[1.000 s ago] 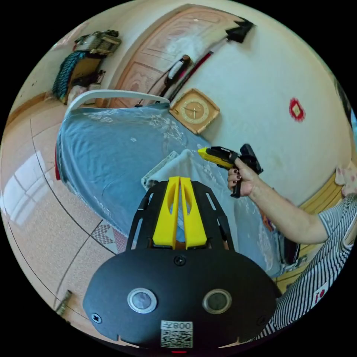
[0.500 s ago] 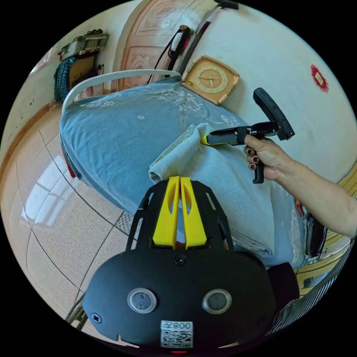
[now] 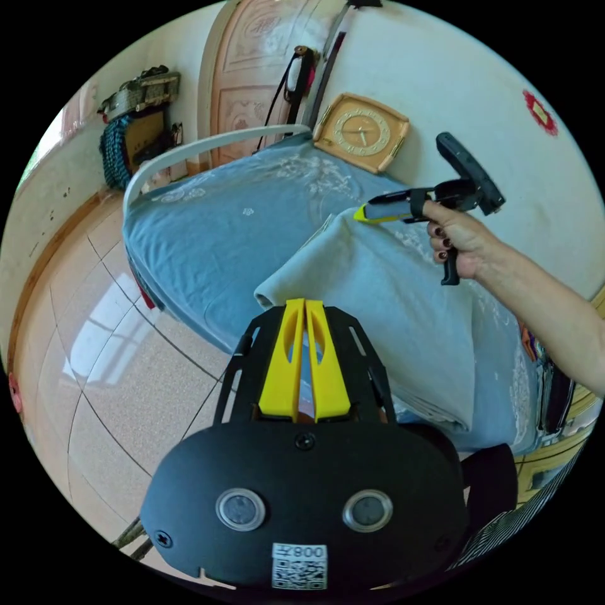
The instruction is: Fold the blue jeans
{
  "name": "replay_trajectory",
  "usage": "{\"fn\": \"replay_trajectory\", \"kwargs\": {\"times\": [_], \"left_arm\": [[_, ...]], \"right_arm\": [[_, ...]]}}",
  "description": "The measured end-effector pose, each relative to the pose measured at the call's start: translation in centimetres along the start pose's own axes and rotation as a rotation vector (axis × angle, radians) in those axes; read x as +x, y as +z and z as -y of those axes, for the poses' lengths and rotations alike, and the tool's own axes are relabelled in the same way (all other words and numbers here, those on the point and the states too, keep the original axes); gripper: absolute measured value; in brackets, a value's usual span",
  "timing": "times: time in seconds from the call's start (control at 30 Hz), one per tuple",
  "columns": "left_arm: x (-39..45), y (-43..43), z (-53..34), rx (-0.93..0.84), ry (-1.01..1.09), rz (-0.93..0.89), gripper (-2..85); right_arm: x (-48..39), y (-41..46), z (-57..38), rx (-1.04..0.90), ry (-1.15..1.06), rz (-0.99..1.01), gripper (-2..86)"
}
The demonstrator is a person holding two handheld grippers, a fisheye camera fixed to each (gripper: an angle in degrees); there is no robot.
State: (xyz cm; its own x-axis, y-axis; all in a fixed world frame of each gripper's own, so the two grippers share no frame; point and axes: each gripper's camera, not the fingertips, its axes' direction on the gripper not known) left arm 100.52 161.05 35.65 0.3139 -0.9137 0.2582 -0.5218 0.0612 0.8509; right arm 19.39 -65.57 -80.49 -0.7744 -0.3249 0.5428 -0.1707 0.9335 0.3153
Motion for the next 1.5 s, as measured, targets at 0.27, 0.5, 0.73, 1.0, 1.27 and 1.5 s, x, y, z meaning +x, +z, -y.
{"fn": "replay_trajectory", "kwargs": {"times": [0.27,0.5,0.73,1.0,1.27,1.5], "left_arm": [[3.7,0.8,1.4,0.001,-0.005,0.039,0.1],[4.7,0.5,4.1,-0.052,-0.064,-0.044,0.1],[12.1,-2.8,4.5,0.008,0.178,-0.150,0.1],[14.3,2.6,5.9,-0.144,0.167,-0.098,0.4],[18.1,4.4,3.8,-0.302,0.228,-0.440,4.9],[19.8,10.7,2.9,-0.438,0.171,-0.589,7.5]], "right_arm": [[0.6,5.1,-0.5,-0.059,-0.020,-0.082,0.0],[4.0,3.7,-4.2,0.012,0.050,0.068,0.0],[11.9,-1.1,-20.9,0.161,0.195,-0.027,0.0],[19.1,7.1,-25.0,0.045,0.399,-0.014,0.0],[20.9,9.1,-32.8,0.156,0.410,0.135,0.2],[21.1,18.5,-42.2,0.080,0.521,0.471,2.2]]}}
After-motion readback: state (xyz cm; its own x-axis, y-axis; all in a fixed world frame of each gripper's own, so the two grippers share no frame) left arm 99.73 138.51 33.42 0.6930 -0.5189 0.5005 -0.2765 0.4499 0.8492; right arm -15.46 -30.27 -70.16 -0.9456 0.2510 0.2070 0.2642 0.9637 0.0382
